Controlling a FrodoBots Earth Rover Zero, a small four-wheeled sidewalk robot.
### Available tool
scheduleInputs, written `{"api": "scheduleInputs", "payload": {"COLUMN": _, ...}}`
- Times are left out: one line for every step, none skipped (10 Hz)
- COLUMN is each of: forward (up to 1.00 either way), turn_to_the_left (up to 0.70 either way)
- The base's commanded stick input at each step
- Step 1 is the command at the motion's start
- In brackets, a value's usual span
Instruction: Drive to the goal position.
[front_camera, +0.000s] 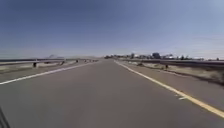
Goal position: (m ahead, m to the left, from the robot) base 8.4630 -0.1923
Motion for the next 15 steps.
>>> {"api": "scheduleInputs", "payload": {"forward": 1.00, "turn_to_the_left": 0.00}}
{"api": "scheduleInputs", "payload": {"forward": 1.00, "turn_to_the_left": 0.00}}
{"api": "scheduleInputs", "payload": {"forward": 1.00, "turn_to_the_left": 0.00}}
{"api": "scheduleInputs", "payload": {"forward": 1.00, "turn_to_the_left": 0.00}}
{"api": "scheduleInputs", "payload": {"forward": 1.00, "turn_to_the_left": 0.04}}
{"api": "scheduleInputs", "payload": {"forward": 1.00, "turn_to_the_left": 0.16}}
{"api": "scheduleInputs", "payload": {"forward": 1.00, "turn_to_the_left": 0.27}}
{"api": "scheduleInputs", "payload": {"forward": 1.00, "turn_to_the_left": 0.17}}
{"api": "scheduleInputs", "payload": {"forward": 1.00, "turn_to_the_left": 0.08}}
{"api": "scheduleInputs", "payload": {"forward": 1.00, "turn_to_the_left": 0.00}}
{"api": "scheduleInputs", "payload": {"forward": 1.00, "turn_to_the_left": 0.00}}
{"api": "scheduleInputs", "payload": {"forward": 1.00, "turn_to_the_left": 0.00}}
{"api": "scheduleInputs", "payload": {"forward": 1.00, "turn_to_the_left": 0.00}}
{"api": "scheduleInputs", "payload": {"forward": 1.00, "turn_to_the_left": 0.00}}
{"api": "scheduleInputs", "payload": {"forward": 1.00, "turn_to_the_left": 0.00}}
